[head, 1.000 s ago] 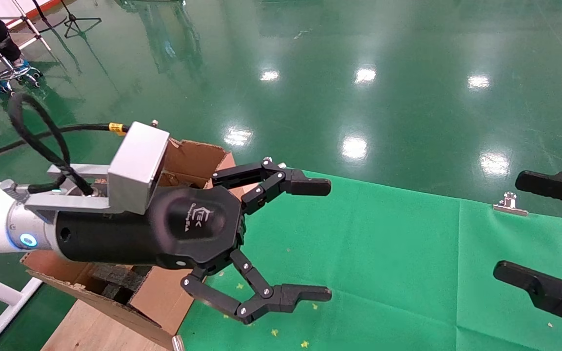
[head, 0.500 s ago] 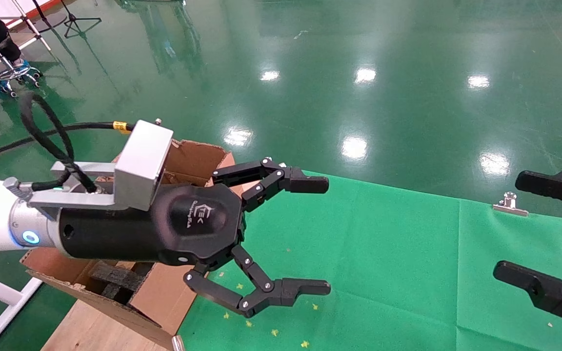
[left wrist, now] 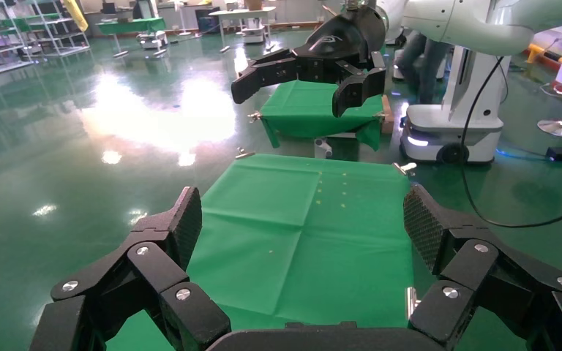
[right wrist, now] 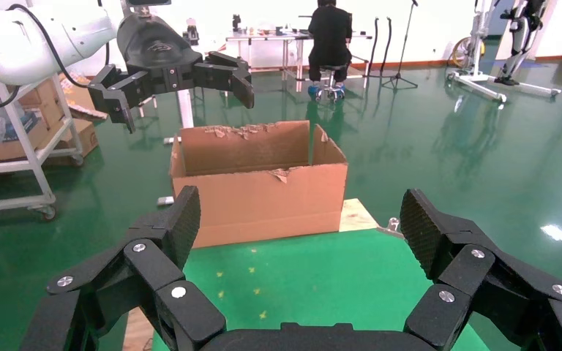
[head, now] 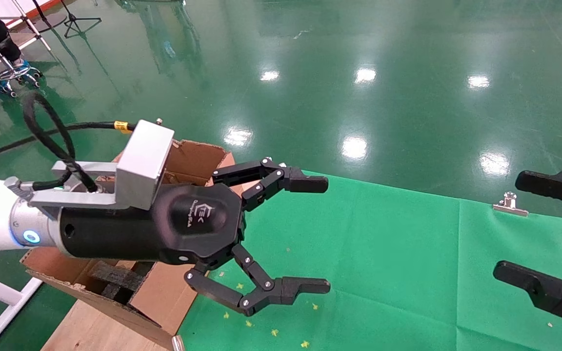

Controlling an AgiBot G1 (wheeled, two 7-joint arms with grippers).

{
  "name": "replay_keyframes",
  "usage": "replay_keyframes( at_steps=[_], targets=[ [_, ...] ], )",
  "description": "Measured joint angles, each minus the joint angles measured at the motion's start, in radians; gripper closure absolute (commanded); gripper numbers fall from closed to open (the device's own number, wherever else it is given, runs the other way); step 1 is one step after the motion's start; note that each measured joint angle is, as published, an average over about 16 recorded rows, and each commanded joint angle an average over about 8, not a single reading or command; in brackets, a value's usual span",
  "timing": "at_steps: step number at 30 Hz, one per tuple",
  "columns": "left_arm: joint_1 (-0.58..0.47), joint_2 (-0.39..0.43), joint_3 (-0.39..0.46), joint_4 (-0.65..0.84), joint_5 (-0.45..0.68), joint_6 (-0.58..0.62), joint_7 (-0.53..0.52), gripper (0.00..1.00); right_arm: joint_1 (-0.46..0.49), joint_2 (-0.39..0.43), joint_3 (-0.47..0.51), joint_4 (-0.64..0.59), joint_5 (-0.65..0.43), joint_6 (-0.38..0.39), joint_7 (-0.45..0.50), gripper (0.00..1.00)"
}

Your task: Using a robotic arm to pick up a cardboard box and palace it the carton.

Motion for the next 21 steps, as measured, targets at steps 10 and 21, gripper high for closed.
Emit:
replay_keyframes(
  at_steps=[10, 21],
  targets=[
    [-0.001, 0.000, 0.001, 0.001, 0.001, -0.001, -0.001, 0.00, 0.000, 0.000, 0.000, 0.000, 0.000, 0.000, 0.000, 0.00],
    [-0.001, 0.000, 0.001, 0.001, 0.002, -0.001, -0.001, 0.00, 0.000, 0.000, 0.000, 0.000, 0.000, 0.000, 0.000, 0.00]
  ],
)
